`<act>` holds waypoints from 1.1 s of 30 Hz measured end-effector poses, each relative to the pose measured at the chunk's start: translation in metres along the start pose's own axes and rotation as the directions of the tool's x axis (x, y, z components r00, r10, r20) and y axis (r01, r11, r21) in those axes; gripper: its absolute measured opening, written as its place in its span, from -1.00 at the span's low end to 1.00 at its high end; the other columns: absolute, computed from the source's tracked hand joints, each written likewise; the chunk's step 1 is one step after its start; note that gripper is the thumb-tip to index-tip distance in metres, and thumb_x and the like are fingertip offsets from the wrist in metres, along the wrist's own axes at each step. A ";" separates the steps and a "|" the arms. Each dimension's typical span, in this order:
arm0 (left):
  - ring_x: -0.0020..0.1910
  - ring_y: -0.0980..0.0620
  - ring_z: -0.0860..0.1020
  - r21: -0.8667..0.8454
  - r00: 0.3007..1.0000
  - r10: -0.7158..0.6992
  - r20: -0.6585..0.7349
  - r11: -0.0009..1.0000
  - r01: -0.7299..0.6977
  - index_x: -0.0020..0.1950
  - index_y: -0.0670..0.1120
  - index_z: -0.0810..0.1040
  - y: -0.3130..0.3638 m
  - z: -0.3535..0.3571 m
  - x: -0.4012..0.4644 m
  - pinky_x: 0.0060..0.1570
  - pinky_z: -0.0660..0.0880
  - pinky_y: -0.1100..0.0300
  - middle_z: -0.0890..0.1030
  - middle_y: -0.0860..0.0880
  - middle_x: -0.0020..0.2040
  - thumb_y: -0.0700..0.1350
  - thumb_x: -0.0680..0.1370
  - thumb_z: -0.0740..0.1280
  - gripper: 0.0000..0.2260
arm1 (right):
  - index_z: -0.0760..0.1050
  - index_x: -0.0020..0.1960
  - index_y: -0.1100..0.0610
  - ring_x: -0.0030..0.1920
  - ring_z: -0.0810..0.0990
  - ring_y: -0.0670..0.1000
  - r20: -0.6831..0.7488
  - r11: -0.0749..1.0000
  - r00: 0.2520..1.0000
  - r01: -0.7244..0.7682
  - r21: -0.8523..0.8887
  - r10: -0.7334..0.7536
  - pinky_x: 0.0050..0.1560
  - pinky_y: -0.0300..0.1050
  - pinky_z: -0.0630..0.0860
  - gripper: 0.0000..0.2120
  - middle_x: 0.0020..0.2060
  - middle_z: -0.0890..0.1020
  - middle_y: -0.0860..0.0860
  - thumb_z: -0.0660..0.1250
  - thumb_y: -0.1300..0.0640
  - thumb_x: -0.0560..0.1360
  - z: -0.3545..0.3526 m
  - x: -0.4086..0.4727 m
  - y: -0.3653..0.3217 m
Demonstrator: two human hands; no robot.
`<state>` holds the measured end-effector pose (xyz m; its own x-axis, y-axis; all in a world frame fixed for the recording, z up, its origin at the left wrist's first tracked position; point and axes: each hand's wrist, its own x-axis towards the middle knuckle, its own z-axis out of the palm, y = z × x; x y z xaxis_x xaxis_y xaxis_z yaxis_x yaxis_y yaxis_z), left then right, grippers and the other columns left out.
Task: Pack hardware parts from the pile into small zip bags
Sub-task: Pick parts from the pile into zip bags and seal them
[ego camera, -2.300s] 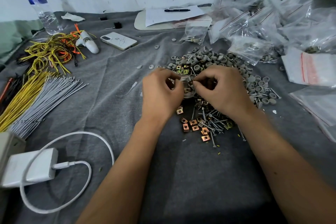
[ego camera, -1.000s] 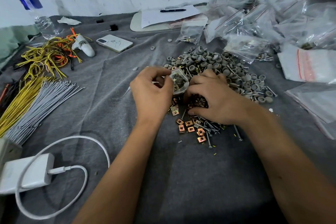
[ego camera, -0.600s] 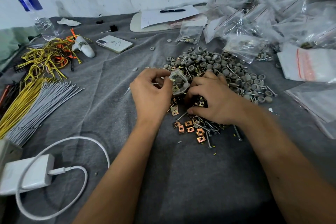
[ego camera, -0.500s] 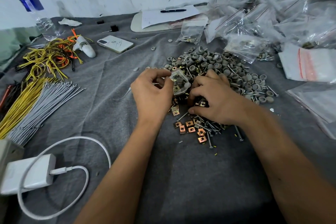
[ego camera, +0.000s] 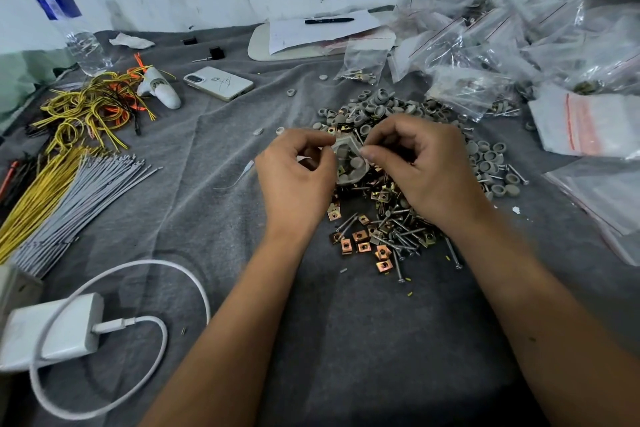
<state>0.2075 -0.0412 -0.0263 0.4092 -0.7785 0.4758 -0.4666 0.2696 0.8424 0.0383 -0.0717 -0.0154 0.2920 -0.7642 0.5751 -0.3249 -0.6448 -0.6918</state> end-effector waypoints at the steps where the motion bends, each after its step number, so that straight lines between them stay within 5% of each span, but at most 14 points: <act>1: -0.13 0.13 0.66 0.001 1.000 0.013 0.005 1.000 -0.013 -0.04 -0.09 0.75 0.000 0.001 -0.001 -0.10 0.57 0.27 0.72 0.07 -0.13 -0.29 0.47 0.42 -0.83 | 0.68 0.00 0.16 -0.12 0.68 -0.07 -0.005 1.000 1.000 0.024 -0.017 -0.024 -0.06 -0.09 0.64 -0.91 -0.14 0.70 -0.05 0.53 0.19 0.51 0.000 0.000 0.000; 9: -0.14 0.18 0.66 0.020 0.998 0.057 0.004 0.998 -0.057 -0.07 -0.08 0.76 -0.001 0.004 -0.002 -0.11 0.55 0.34 0.72 0.08 -0.14 -0.29 0.47 0.44 -0.84 | 0.69 0.12 0.13 -0.04 0.71 -0.13 0.052 0.999 0.998 0.030 -0.014 -0.030 0.03 -0.11 0.66 -0.78 -0.07 0.73 -0.07 0.53 0.28 0.48 0.003 -0.002 -0.001; 14: -0.20 0.14 0.63 0.007 0.998 -0.007 -0.062 1.000 0.007 -0.08 -0.06 0.75 -0.003 0.000 0.002 -0.13 0.55 0.25 0.70 0.06 -0.19 -0.26 0.46 0.40 -0.84 | 0.70 0.08 0.13 -0.19 0.71 -0.13 0.031 0.998 0.997 -0.066 -0.012 0.066 -0.12 -0.22 0.66 -0.85 -0.16 0.72 -0.11 0.51 0.24 0.51 -0.004 0.000 0.004; 25: -0.24 0.15 0.63 -0.037 0.982 -0.074 -0.172 0.997 0.068 -0.10 -0.02 0.73 -0.004 -0.004 0.005 -0.16 0.59 0.21 0.70 0.05 -0.22 -0.26 0.48 0.39 -0.82 | 0.67 -0.02 0.09 -0.31 0.68 -0.10 0.329 0.995 0.939 -0.093 -0.034 0.099 -0.24 -0.27 0.60 -0.97 -0.25 0.70 -0.15 0.47 0.19 0.55 0.002 -0.003 0.008; 29: -0.17 0.11 0.65 0.009 0.998 -0.041 -0.050 0.999 0.041 -0.06 -0.06 0.74 -0.006 -0.004 0.005 -0.09 0.63 0.07 0.71 0.05 -0.17 -0.26 0.48 0.41 -0.84 | 0.65 -0.02 0.10 -0.35 0.67 -0.08 0.258 0.997 0.963 -0.078 -0.018 0.080 -0.29 -0.28 0.58 -0.98 -0.31 0.69 -0.09 0.45 0.18 0.57 0.002 -0.003 0.009; 33: -0.10 0.13 0.66 0.111 0.983 0.127 0.130 0.984 -0.141 -0.06 -0.08 0.76 -0.006 -0.001 0.003 -0.04 0.62 0.08 0.72 0.05 -0.09 -0.28 0.48 0.43 -0.84 | 0.65 -0.01 0.09 -0.37 0.67 -0.08 0.125 0.988 0.981 -0.152 0.009 0.150 -0.33 -0.24 0.58 -0.96 -0.31 0.69 -0.06 0.44 0.21 0.57 0.005 -0.001 0.010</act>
<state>0.2127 -0.0448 -0.0296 0.2413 -0.8052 0.5416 -0.6039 0.3123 0.7333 0.0390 -0.0768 -0.0249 0.3502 -0.8442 0.4059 -0.3572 -0.5209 -0.7753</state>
